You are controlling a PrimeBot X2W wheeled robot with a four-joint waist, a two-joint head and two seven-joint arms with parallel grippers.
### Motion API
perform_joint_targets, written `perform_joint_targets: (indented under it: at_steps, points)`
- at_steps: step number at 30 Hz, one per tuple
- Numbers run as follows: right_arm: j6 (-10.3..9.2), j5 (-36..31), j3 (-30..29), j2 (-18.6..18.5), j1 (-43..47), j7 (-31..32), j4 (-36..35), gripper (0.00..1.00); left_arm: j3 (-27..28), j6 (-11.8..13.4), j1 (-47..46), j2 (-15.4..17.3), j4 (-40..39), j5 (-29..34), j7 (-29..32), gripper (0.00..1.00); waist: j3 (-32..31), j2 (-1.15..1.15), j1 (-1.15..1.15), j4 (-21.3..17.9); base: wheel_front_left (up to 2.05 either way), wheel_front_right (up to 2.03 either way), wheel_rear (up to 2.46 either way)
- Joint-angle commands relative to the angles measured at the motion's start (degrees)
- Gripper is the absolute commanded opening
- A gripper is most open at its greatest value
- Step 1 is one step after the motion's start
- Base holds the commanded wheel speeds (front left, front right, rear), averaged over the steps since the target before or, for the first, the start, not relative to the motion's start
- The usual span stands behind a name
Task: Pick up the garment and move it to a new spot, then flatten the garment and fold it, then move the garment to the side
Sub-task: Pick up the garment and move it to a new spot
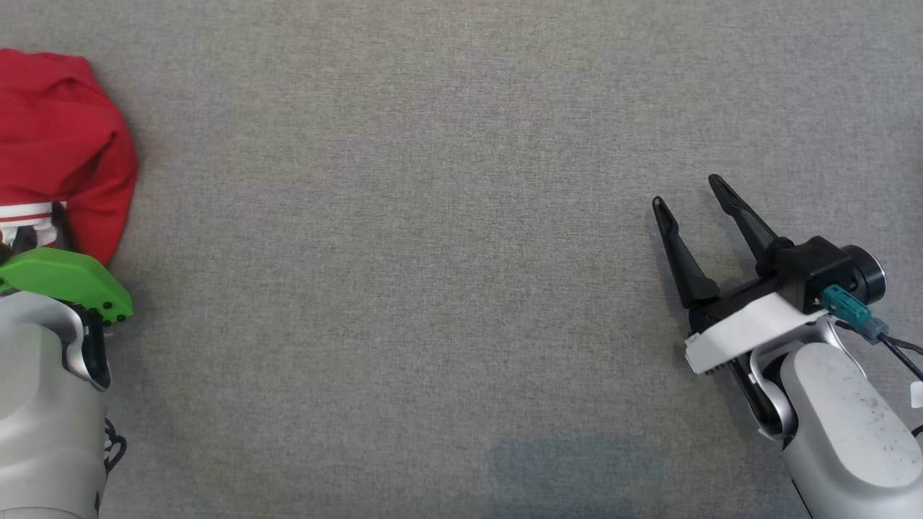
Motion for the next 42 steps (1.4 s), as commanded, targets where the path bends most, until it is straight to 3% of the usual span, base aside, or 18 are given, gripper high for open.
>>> perform_joint_targets:
  at_steps: [1,6,12,17,22,28,39,40,41,42]
  points:
    - [-0.06,-0.18,-0.20,0.00,0.48,-0.15,-0.05,1.00,0.08,0.52,-0.83,0.43,0.40,0.62,-0.29,0.00,0.79,0.00,0.00,-1.18,0.00,0.00,0.00]
    - [-0.06,0.27,-0.67,1.31,1.01,-0.15,0.95,1.00,-0.68,0.66,-1.03,1.17,-0.70,1.72,-0.74,0.00,-1.15,0.00,0.00,-1.14,0.00,0.00,0.00]
    - [-0.06,0.69,-0.61,3.76,1.79,-0.15,2.46,1.00,-1.87,-1.10,-0.17,1.28,-14.47,5.85,-0.75,0.00,-5.47,0.00,0.00,-1.23,0.00,0.00,0.00]
    - [-0.06,1.03,-1.10,7.07,3.63,-0.15,4.43,1.00,-7.12,-4.72,1.56,-2.58,-26.63,9.67,-0.73,0.00,-10.81,0.00,0.00,-3.14,0.00,0.00,0.00]
    - [-0.07,1.35,-1.69,8.69,5.41,-0.15,5.72,1.00,-13.80,-6.08,3.84,-8.44,-32.72,10.87,-0.70,0.00,-13.67,0.00,0.00,-6.50,0.00,0.00,0.00]
    - [-0.07,1.28,-3.18,9.49,5.44,-0.15,5.96,1.00,-23.17,-6.53,7.36,-12.89,-34.46,8.84,-0.71,0.00,-14.01,0.00,0.00,-12.34,0.00,0.00,0.00]
    - [-0.06,1.81,-3.44,10.52,4.98,-0.15,6.47,1.00,-35.84,-6.61,11.48,-13.71,-32.07,0.36,-0.71,0.00,-12.73,0.00,0.00,-20.63,0.00,0.00,0.00]
    - [-0.06,1.86,-3.63,10.57,5.04,-0.15,6.57,1.00,-36.64,-6.48,11.94,-13.71,-31.79,0.09,-0.71,0.16,-12.76,0.00,0.00,-20.80,0.00,0.00,0.00]
    - [-0.06,1.80,-3.76,10.69,5.13,-0.15,6.61,1.00,-37.14,-6.09,12.32,-13.71,-31.57,-0.05,-0.71,0.48,-12.82,0.00,0.00,-20.87,0.00,0.00,0.00]
    - [-0.06,1.67,-3.79,10.82,5.26,-0.15,6.68,1.00,-37.68,-5.71,12.72,-13.69,-30.92,-0.09,-0.71,1.00,-12.92,0.00,0.00,-20.90,0.00,0.00,0.00]
